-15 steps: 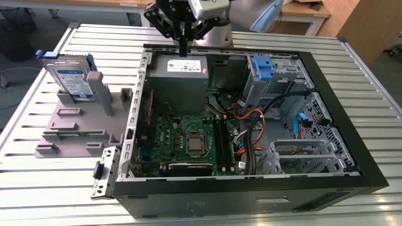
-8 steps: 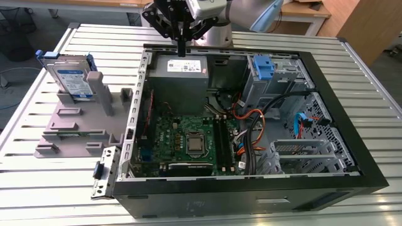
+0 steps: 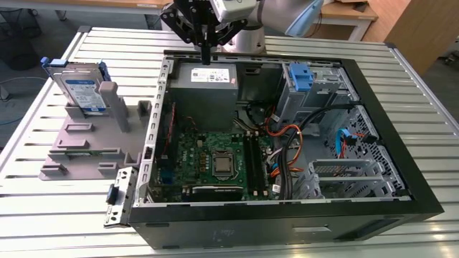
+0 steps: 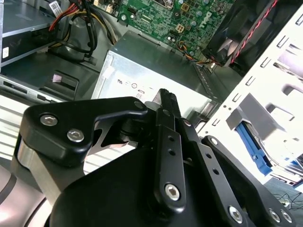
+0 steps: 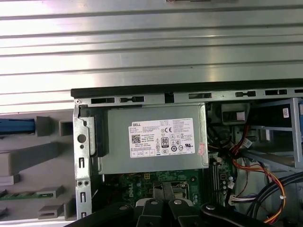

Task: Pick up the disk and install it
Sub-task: 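Reach for the disk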

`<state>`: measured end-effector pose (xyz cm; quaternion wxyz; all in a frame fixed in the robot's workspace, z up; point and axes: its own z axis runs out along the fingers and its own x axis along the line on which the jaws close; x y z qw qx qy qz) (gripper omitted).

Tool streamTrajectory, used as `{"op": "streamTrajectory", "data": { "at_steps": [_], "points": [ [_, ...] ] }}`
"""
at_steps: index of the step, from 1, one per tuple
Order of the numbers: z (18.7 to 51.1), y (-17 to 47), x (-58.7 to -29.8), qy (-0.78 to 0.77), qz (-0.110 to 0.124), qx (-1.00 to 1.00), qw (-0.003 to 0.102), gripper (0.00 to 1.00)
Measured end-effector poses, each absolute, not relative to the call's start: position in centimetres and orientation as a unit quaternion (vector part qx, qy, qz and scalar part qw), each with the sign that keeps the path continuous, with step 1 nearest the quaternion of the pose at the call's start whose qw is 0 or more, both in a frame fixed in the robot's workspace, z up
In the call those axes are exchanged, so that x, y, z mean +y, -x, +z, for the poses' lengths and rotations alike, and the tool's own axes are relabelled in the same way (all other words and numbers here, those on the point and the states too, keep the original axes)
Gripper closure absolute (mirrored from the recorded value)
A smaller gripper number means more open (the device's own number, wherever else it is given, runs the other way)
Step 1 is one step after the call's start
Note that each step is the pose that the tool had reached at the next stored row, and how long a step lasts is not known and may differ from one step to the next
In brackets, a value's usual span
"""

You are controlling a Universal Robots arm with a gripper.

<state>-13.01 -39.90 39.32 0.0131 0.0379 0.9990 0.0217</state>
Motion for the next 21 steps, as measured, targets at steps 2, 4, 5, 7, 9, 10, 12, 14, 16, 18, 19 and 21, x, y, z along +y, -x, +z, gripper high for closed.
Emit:
{"op": "streamTrajectory", "data": {
  "at_steps": [2, 4, 5, 7, 9, 10, 12, 14, 16, 18, 19, 21],
  "points": [
    [39.3, 13.2, -39.9, -0.038, 0.022, 0.999, 0.013, 0.89],
    [39.3, 13.5, -39.9, -0.038, 0.022, 0.999, 0.013, 0.89],
    [39.3, 13.7, -39.9, -0.038, 0.022, 0.999, 0.013, 0.89],
    [39.3, 14.0, -39.9, -0.038, 0.022, 0.999, 0.013, 0.89],
    [39.3, 14.4, -39.9, -0.038, 0.022, 0.999, 0.013, 0.89],
    [39.3, 14.5, -39.9, -0.038, 0.022, 0.999, 0.013, 0.89],
    [39.3, 14.9, -39.9, -0.038, 0.022, 0.999, 0.013, 0.89],
    [39.3, 15.2, -39.9, -0.038, 0.022, 0.999, 0.013, 0.89],
    [39.3, 15.5, -39.9, -0.038, 0.022, 0.999, 0.013, 0.89],
    [39.3, 15.7, -39.9, -0.038, 0.022, 0.999, 0.013, 0.89],
    [39.3, 15.8, -39.9, -0.038, 0.022, 0.999, 0.013, 0.89],
    [39.2, 15.9, -39.9, -0.038, 0.022, 0.999, 0.013, 0.89]
  ]
}}
